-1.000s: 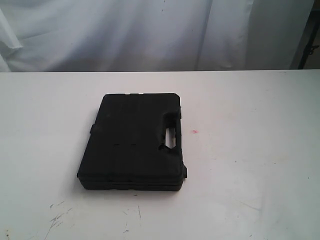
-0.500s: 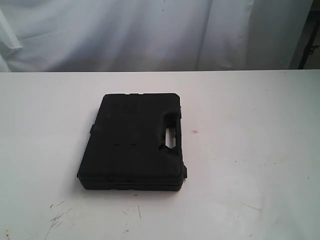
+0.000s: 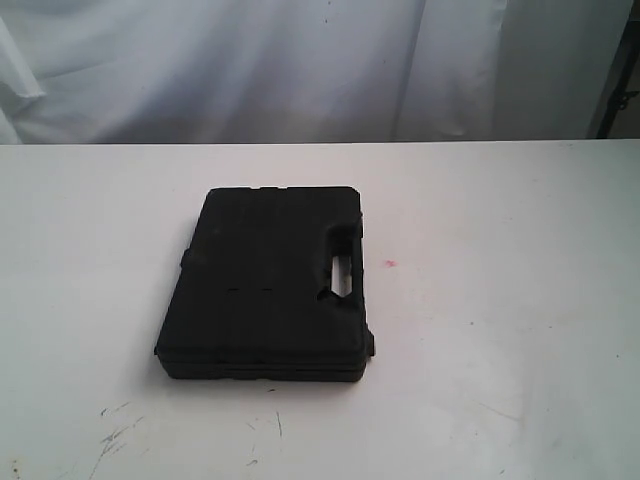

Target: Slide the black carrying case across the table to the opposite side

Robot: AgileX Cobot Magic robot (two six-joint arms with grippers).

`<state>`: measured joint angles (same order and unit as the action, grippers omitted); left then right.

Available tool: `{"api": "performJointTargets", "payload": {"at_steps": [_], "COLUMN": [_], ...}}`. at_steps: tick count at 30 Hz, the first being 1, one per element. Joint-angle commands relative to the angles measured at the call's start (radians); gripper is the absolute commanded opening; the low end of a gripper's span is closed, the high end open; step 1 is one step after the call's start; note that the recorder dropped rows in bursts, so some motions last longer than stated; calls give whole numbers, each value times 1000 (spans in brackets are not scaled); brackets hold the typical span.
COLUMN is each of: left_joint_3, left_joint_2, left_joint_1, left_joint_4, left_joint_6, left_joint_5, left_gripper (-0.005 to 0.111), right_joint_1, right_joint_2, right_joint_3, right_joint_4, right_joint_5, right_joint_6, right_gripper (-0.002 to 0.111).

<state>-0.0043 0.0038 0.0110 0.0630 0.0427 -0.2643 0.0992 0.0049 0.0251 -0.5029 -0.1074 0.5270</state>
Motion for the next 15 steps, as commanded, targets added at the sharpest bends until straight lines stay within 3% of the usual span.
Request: {"api": "performJointTargets", "payload": {"at_steps": [1, 5, 10, 13, 15], "left_joint_3": [4, 4, 4, 4, 4], "left_joint_2": [-4, -4, -4, -4, -4], "left_joint_1": [2, 2, 2, 2, 2], "left_joint_4": [3, 3, 3, 3, 3], "left_joint_6": [0, 0, 0, 0, 0], "left_joint_5": [-2, -2, -2, -2, -2], "left_gripper": [0, 0, 0, 0, 0], "right_joint_1": [0, 0, 0, 0, 0], "right_joint_2": [64, 427, 901, 1151, 1273], "right_joint_3": [138, 452, 789, 934, 997], "right_joint_4": [70, 309, 292, 189, 99], "right_joint_5": [263, 567, 819, 878, 919], "right_joint_6": [-53, -158, -447, -679, -788], "right_gripper": [0, 0, 1, 19, 37]}}
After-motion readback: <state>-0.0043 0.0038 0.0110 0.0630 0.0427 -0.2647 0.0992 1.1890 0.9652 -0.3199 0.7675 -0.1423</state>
